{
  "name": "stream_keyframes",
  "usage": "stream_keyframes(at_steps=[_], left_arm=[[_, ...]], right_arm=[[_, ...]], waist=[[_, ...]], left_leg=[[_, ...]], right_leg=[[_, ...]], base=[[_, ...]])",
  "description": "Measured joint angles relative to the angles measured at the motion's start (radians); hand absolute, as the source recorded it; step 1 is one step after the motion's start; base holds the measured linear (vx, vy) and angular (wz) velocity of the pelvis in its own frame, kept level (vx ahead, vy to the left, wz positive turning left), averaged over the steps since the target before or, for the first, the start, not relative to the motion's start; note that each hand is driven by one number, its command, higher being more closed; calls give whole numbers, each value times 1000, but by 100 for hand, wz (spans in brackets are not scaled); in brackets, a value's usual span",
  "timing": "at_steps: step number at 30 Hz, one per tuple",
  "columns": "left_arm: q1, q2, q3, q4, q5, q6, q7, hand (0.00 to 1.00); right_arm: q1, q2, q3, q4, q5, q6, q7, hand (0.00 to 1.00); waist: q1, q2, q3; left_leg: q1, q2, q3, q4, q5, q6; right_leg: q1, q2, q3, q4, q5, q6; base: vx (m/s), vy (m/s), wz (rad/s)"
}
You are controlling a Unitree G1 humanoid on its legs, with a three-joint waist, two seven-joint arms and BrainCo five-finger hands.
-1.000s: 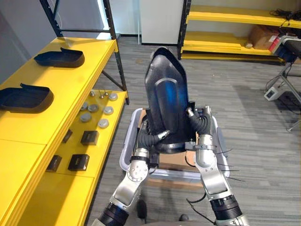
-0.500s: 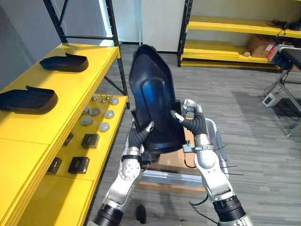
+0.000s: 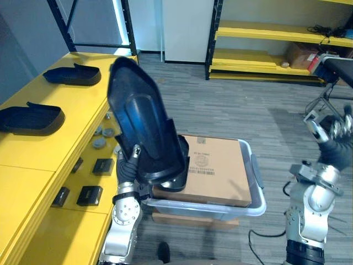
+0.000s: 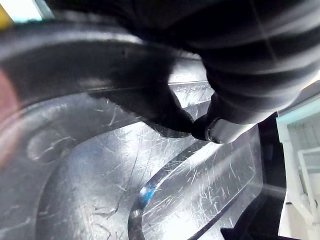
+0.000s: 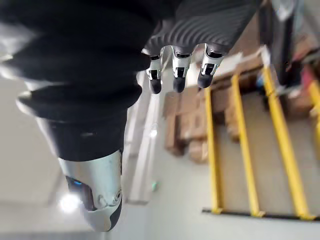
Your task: Walk over and take plastic housings, then place them on the shelf
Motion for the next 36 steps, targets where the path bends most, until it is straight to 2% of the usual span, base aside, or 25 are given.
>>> stream_keyframes(at_steps=[3, 6, 10, 13, 15, 19, 20, 21, 22, 24, 25, 26, 27, 28, 29, 30, 31, 32, 33, 34, 35, 36], left_arm=[[45, -20, 14, -25, -3, -11, -21, 100], [76, -23, 18, -52, -7, -33, -43, 100], [100, -24, 18, -58, -29, -42, -73, 100], [136, -27, 19, -91, -51, -42, -96, 100], [146, -36, 19, -111, -69, -43, -101, 100], [146, -76, 10, -162, -104, -46, -105, 100], [133, -81, 9, -164, -120, -46, -105, 100], [128, -82, 9, -164, -121, -46, -105, 100], [124, -91, 3, -164, -126, -48, -105, 100], [122, -95, -13, -162, -126, -50, -108, 100], [119, -94, -31, -157, -126, -50, -109, 100], [111, -93, -55, -157, -126, -55, -110, 100], [97, -89, -65, -151, -126, -70, -112, 100], [92, -86, -68, -145, -126, -75, -113, 100], [67, -90, -74, -118, -128, -75, -119, 100], [30, -86, -81, -69, -127, -74, -131, 100], [20, -84, -85, -54, -127, -74, -133, 100], [8, -82, -94, -31, -127, -73, -133, 100], [5, -82, -105, -17, -127, -66, -134, 100], [6, -82, -115, -16, -127, -61, -134, 100], [3, -70, -133, -11, -127, -60, -132, 100], [-15, -43, -138, 6, -126, -61, -132, 100]], right_arm=[[61, 10, -19, 289, 11, 75, 38, 0], [108, 38, -7, 479, 6, 106, 95, 0], [144, 76, 34, 613, -3, 140, 169, 0], [146, 98, 113, 666, -6, 157, 200, 0], [139, 111, 163, 677, -33, 159, 201, 0], [120, 82, 240, 670, -72, 153, 199, 0], [105, 79, 257, 670, -85, 153, 199, 0], [97, 79, 268, 671, -93, 153, 199, 0], [77, 78, 297, 669, -114, 153, 201, 0], [67, 78, 329, 667, -122, 158, 203, 0], [66, 71, 339, 666, -128, 157, 212, 0], [59, 73, 339, 671, -139, 159, 220, 0], [39, 79, 339, 678, -142, 163, 220, 0], [28, 82, 339, 681, -143, 167, 220, 0], [15, 86, 339, 682, -147, 181, 219, 0], [13, 95, 340, 686, -151, 193, 216, 0], [10, 103, 340, 689, -153, 195, 218, 0], [2, 113, 350, 690, -160, 200, 217, 0], [-2, 114, 354, 685, -164, 203, 215, 0], [-1, 113, 354, 682, -166, 204, 214, 0], [0, 110, 355, 680, -169, 204, 214, 0], [-12, 109, 357, 681, -169, 203, 214, 0]], waist=[[0, 17, -6], [3, 22, -7], [1, 17, -1], [4, 11, 28], [12, 6, 56], [38, 17, 100], [54, 16, 115], [58, -3, 129], [64, 16, 133], [56, 32, 136], [56, 31, 134], [65, 30, 130], [65, 20, 131], [65, 19, 130], [78, 44, 124], [81, 27, 117], [84, 18, 111], [86, 6, 107], [78, 4, 108], [74, 3, 109], [56, 1, 106], [55, 1, 103]], left_leg=[[-5, 0, -6, 0, 0, 0], [-3, 2, -11, 0, -1, -2], [5, 0, -37, 0, -2, -1], [1, -6, -67, 1, -4, 2], [-12, -15, -92, 5, -4, 2], [-166, -52, -171, 136, -12, 2], [-188, -49, -124, 148, -56, 3], [-199, -41, -63, 167, -72, 18], [-234, 18, 148, 276, -129, 81], [-222, 88, 364, 316, -151, 84], [-206, 97, 456, 320, -168, 109], [-199, 100, 538, 331, -200, 113], [-212, 104, 600, 372, -250, 99], [-238, 116, 601, 428, -264, 104], [-249, 117, 565, 470, -279, 141], [-241, 75, 543, 459, -292, 135], [-242, 57, 532, 455, -302, 136], [-240, 31, 510, 463, -323, 146], [-223, 10, 485, 471, -345, 167], [-209, 1, 471, 472, -356, 172], [-184, -8, 434, 473, -373, 163], [-151, -17, 412, 437, -370, 145]], right_leg=[[1, 0, -4, -4, 0, 0], [16, 4, -10, -8, 1, -1], [39, 4, -47, -4, -9, 3], [38, -9, -96, 61, -53, 11], [32, -26, -153, 119, -85, 19], [23, -77, -404, 243, -156, 23], [44, -100, -480, 238, -158, 23], [56, -116, -512, 236, -159, 22], [93, -133, -603, 244, -165, 31], [141, -142, -697, 274, -182, 58], [170, -160, -738, 285, -183, 60], [196, -174, -782, 272, -182, 61], [217, -190, -831, 231, -185, 57], [220, -190, -852, 227, -185, 59], [236, -189, -861, 236, -191, 69], [251, -200, -864, 223, -187, 57], [256, -203, -866, 221, -185, 48], [272, -215, -868, 243, -175, 16], [267, -254, -827, 335, -167, -74], [249, -282, -773, 410, -159, -129], [180, -287, -569, 544, -183, -144], [93, -242, -386, 606, -223, -85]], base=[[0, 0, 5], [0, 0, 6], [2, -14, 22], [-31, -21, 52], [-28, -27, 101], [-28, -29, 178], [-1, -6, 189], [16, 32, 193], [22, 52, 154], [64, 24, 165], [135, 68, 168], [173, 108, 161], [173, 129, 130], [196, 111, 100], [198, 146, 82], [208, 152, 72], [219, 171, 70], [303, 195, 68], [253, 155, 69], [301, 202, 72], [241, 152, 66], [286, 184, 63]])
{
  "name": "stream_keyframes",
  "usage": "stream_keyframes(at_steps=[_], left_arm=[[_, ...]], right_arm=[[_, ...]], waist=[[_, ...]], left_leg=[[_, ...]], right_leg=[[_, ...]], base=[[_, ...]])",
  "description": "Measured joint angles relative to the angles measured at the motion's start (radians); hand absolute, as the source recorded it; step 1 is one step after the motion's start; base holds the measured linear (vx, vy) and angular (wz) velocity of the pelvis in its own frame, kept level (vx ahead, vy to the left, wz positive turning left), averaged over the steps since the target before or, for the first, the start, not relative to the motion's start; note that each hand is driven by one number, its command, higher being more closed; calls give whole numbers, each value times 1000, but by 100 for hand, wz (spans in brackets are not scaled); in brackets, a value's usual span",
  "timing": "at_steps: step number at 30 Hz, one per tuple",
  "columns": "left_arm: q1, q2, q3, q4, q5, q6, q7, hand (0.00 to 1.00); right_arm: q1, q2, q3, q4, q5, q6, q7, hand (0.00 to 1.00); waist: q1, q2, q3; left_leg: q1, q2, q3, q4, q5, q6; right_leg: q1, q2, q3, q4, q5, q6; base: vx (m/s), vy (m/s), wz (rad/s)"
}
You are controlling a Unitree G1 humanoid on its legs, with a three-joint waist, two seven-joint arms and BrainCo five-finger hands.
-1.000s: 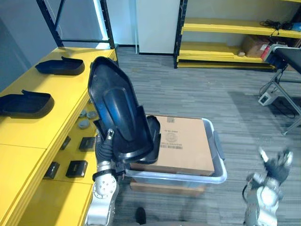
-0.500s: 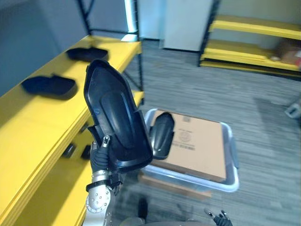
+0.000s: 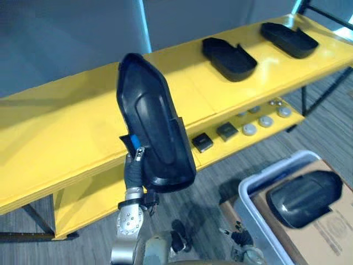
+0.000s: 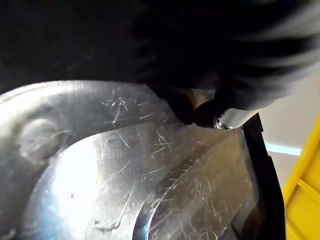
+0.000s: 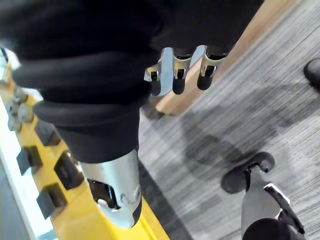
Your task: Walk over and take plastic housings, then place them on the shelf
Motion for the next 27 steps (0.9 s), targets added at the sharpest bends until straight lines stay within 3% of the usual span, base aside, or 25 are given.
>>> stream_keyframes(at_steps=[2, 3, 5, 7, 10, 12, 16, 19, 20, 27], left_arm=[[-12, 22, -3, 15, 0, -1, 0, 100], [-19, 29, 1, 25, 1, -1, 1, 100], [-38, 31, 1, 53, 0, -1, 2, 100], [-37, 31, -4, 64, 1, 0, 4, 100], [-35, 33, -17, 64, 1, -4, 5, 100], [-10, 41, -14, 58, 2, -7, 6, 100], [35, 39, 0, 39, 2, -8, 7, 100], [34, 35, -2, 41, 5, -7, 6, 100], [32, 34, -1, 42, 12, -7, 6, 100], [-38, 27, 14, 122, 78, 1, 8, 100]], right_arm=[[-11, -5, 1, 0, 0, 0, -4, 0], [-15, -7, 0, 0, 0, -1, -6, 0], [-19, -8, 3, -1, 0, -3, -18, 0], [-17, -8, 8, -12, 2, -7, -20, 0], [-1, -8, 17, -32, 2, -8, -20, 0], [22, 3, 24, -57, 1, -6, -15, 0], [38, 1, 20, -127, -1, -7, -14, 0], [38, 1, 16, -128, -2, -9, -13, 0], [39, 1, 16, -123, -8, -9, -8, 0], [38, -12, 15, -103, -15, -13, 8, 0]], waist=[[-4, -1, -2], [-9, -1, -2], [-34, -1, -1], [-54, -1, -1], [-50, -5, -4], [-32, -34, -19], [-1, -40, -31], [-8, -39, -40], [-17, -40, -41], [-57, -9, -58]], left_leg=[[46, -13, -20, -57, 24, -4], [68, -23, -38, -74, 39, 17], [97, -46, -101, -70, 40, 18], [133, -59, -167, -61, 38, 16], [166, -59, -222, -50, 7, 8], [186, -78, -254, -50, -20, 3], [194, -67, -252, -59, -37, -26], [193, -40, -255, -82, -23, -53], [195, -30, -259, -90, -17, -67], [261, 27, -257, -165, 16, -169]], right_leg=[[-101, 33, 97, 26, -30, 11], [-149, 51, 125, 16, -44, 17], [-232, 93, 196, -54, -58, 39], [-303, 134, 314, -141, -47, 55], [-326, 156, 389, -203, 2, 78], [-338, 131, 391, -201, 62, 90], [-331, 153, 371, -262, 71, 89], [-292, 198, 348, -402, 184, 81], [-270, 215, 346, -450, 246, 79], [-179, 294, 339, -602, 301, 18]], base=[[196, 118, 38], [249, 92, 69], [184, 31, 94], [197, -2, 112], [157, -3, 104], [147, -58, 82], [144, -117, -5], [156, -133, -13], [180, -150, -9], [173, -113, -17]])
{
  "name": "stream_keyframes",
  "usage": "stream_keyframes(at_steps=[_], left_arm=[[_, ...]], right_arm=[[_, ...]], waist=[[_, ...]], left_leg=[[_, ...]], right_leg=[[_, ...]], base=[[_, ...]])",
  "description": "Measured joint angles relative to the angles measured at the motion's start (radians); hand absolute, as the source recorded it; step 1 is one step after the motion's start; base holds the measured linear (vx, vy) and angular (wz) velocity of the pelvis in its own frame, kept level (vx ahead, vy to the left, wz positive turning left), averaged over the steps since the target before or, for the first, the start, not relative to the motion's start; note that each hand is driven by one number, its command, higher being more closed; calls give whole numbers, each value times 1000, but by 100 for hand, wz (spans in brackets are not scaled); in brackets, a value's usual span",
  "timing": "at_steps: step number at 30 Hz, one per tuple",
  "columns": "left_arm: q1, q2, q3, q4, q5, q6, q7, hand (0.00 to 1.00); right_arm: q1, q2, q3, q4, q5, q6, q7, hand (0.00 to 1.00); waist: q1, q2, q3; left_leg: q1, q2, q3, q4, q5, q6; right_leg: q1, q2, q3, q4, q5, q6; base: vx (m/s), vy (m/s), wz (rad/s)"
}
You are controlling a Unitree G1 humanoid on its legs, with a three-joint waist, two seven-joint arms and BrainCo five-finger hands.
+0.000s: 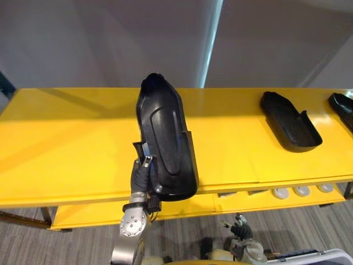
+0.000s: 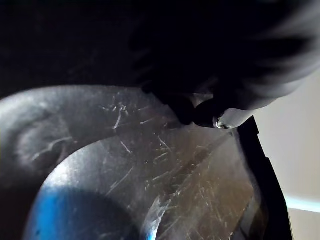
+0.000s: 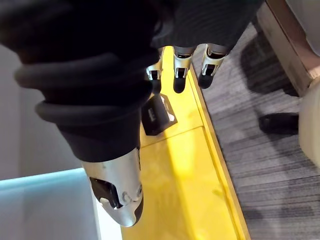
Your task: Walk over and take plastic housings, then place them on the shelf
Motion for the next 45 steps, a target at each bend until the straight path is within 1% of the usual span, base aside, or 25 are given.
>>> stream_keyframes(at_steps=[1, 3, 4, 7, 8, 11, 14, 15, 17, 18, 20, 21, 22, 23, 26, 29, 31, 32, 35, 45], left_arm=[[-12, -2, 2, 22, 15, 6, 0, 100], [-33, -6, 7, 46, 47, 15, 5, 100], [-57, -6, 14, 68, 66, 18, 20, 100], [-118, -1, 56, 138, 127, 55, 60, 100], [-158, 2, 78, 187, 156, 76, 81, 100], [-227, 3, 126, 269, 193, 116, 115, 100], [-284, 13, 161, 320, 215, 128, 147, 100], [-312, 15, 171, 345, 217, 134, 155, 100], [-362, 21, 188, 376, 219, 149, 175, 100], [-391, 27, 204, 401, 220, 157, 186, 100], [-417, 32, 217, 427, 220, 167, 196, 100], [-435, 32, 235, 447, 220, 174, 198, 100], [-442, 33, 240, 454, 220, 177, 200, 100], [-459, 33, 243, 466, 219, 187, 208, 0], [-497, 33, 256, 486, 205, 194, 224, 0], [-536, 32, 275, 511, 183, 197, 240, 0], [-559, 32, 281, 530, 174, 199, 248, 0], [-572, 32, 290, 538, 165, 200, 263, 0], [-596, 31, 311, 551, 156, 205, 283, 0], [-633, 31, 341, 586, 127, 205, 323, 0]], right_arm=[[0, -14, 0, 10, -5, -2, 1, 0], [3, -24, 0, 20, -8, -2, 6, 0], [2, -31, -3, 23, -14, -2, 12, 0], [0, -29, 1, 24, -14, -2, 19, 0], [0, -27, 1, 24, -14, -1, 20, 0], [-2, -20, 2, 24, -15, -1, 21, 0], [-5, -20, 2, 25, -15, -1, 22, 0], [-9, -21, 3, 25, -15, -1, 27, 0], [-15, -21, 3, 27, -16, -1, 39, 0], [-20, -21, 5, 44, -17, -1, 42, 0], [-28, -21, 6, 53, -24, -1, 42, 0], [-27, -21, 6, 53, -25, -1, 42, 0], [-26, -22, 6, 53, -25, -1, 42, 0], [-24, -22, 8, 53, -26, -1, 42, 0], [-25, -22, 27, 53, -26, -1, 42, 0], [-24, -22, 36, 52, -27, -1, 42, 0], [-25, -22, 43, 52, -27, 0, 42, 0], [-27, -20, 44, 52, -27, 0, 43, 0], [-27, -21, 43, 52, -27, 0, 42, 0], [-37, -20, 42, 52, -26, -1, 40, 0]], waist=[[-6, 15, -11], [-10, 32, -22], [-11, 38, -23], [-24, 38, -24], [-24, 39, -23], [-28, 38, -23], [-28, 37, -23], [-29, 36, -23], [-32, 31, -21], [-35, 27, -20], [-46, 20, -19], [-53, 16, -17], [-54, 14, -16], [-56, 7, -13], [-57, -14, 0], [-67, -23, 5], [-72, -24, 5], [-80, -24, 5], [-83, -23, 5], [-83, -23, 6]], left_leg=[[16, 2, 1, -15, 0, -2], [21, 2, 3, -30, 0, -2], [20, -1, 5, -31, 0, -2], [21, -9, 5, -31, 0, -2], [19, -13, 5, -32, 0, -1], [19, -14, 5, -32, 1, -1], [17, -15, 4, -38, 3, 2], [14, -17, 4, -52, 11, 16], [2, -18, 0, -70, 23, 25], [4, -18, 0, -90, 40, 24], [6, -17, -1, -105, 50, 24], [10, -17, -1, -117, 60, 17], [10, -17, -1, -121, 63, 16], [10, -17, -2, -130, 67, 17], [-1, -16, -1, -139, 79, 10], [0, -16, 2, -158, 94, 0], [-5, -16, 2, -167, 102, -1], [-9, -15, 1, -169, 105, 0], [-9, -11, 2, -171, 105, 0], [7, -12, -2, -179, 111, 10]], right_leg=[[17, 8, 8, -24, 4, 2], [23, 14, 12, -51, 22, 4], [33, 16, 17, -76, 39, 7], [52, 15, 20, -123, 68, 13], [53, 14, 24, -133, 81, 12], [51, 15, 31, -134, 91, 12], [44, 16, 43, -135, 92, 12], [34, 18, 47, -135, 93, 11], [14, 19, 46, -136, 98, 5], [5, 22, 48, -138, 108, -2], [2, 24, 48, -139, 108, -3], [-1, 25, 49, -139, 111, -7], [-2, 25, 49, -139, 112, -8], [-6, 27, 50, -140, 116, -13], [-20, 28, 54, -140, 122, -20], [-29, 30, 58, -140, 119, -16], [-36, 30, 58, -140, 119, -16], [-40, 31, 57, -140, 119, -16], [-42, 36, 59, -140, 121, -19], [-33, 39, 59, -139, 125, -23]], base=[[107, -22, -19], [80, 9, -12], [45, 31, -10], [4, 21, -4], [-26, 18, -6], [-53, 4, -4], [-72, -23, -5], [-90, -42, -7], [-118, -62, -1], [-132, -73, -1], [-102, -58, -2], [-100, -54, -1], [-100, -52, -2], [-82, -37, -2], [-97, -42, -3], [-64, -33, -2], [-26, -16, 2], [0, 0, 0], [22, 6, -2], [32, 34, 0]])
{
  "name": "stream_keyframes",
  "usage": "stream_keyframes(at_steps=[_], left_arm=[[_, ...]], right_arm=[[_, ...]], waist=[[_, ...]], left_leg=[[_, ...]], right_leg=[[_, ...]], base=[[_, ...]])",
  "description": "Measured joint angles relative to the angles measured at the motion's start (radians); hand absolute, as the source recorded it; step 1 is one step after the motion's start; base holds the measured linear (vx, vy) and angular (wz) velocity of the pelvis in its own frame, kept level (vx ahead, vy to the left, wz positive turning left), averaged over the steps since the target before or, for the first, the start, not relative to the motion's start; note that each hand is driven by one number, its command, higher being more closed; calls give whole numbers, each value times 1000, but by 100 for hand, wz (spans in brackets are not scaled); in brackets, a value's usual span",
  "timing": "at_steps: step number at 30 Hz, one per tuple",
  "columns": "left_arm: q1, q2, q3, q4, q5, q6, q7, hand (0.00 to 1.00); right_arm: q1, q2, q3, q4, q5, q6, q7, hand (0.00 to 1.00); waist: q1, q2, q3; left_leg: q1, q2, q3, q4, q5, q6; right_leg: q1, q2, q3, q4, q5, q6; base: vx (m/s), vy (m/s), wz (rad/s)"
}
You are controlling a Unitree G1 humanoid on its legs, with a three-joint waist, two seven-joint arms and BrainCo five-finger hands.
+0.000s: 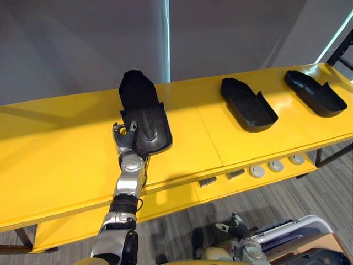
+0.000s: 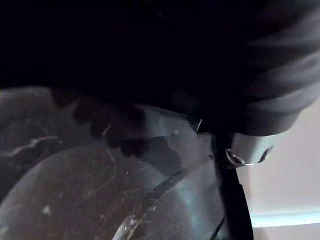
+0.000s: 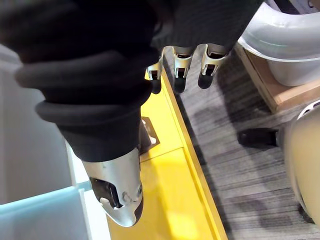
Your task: Walk over and take plastic housings, then place them on the shelf
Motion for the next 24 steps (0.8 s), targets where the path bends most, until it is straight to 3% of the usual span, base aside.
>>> stream_keyframes(at_steps=[14, 24], left_arm=[[14, -13, -30, -82, 81, 25, 0, 0], [97, -37, -81, -214, 33, -10, -2, 0]], right_arm=[[-7, 0, -3, 0, 2, 0, -2, 0], [-7, 2, -3, 10, 3, 0, -2, 0]], waist=[[1, 2, 9], [6, 4, 15]], left_leg=[[0, -2, -26, -5, 1, 2], [3, -1, -28, -8, 1, 2]], right_leg=[[9, -3, -14, 0, -2, 2], [18, -3, -15, 4, -4, 5]], base=[[-6, 19, 4], [1, 3, 0]])
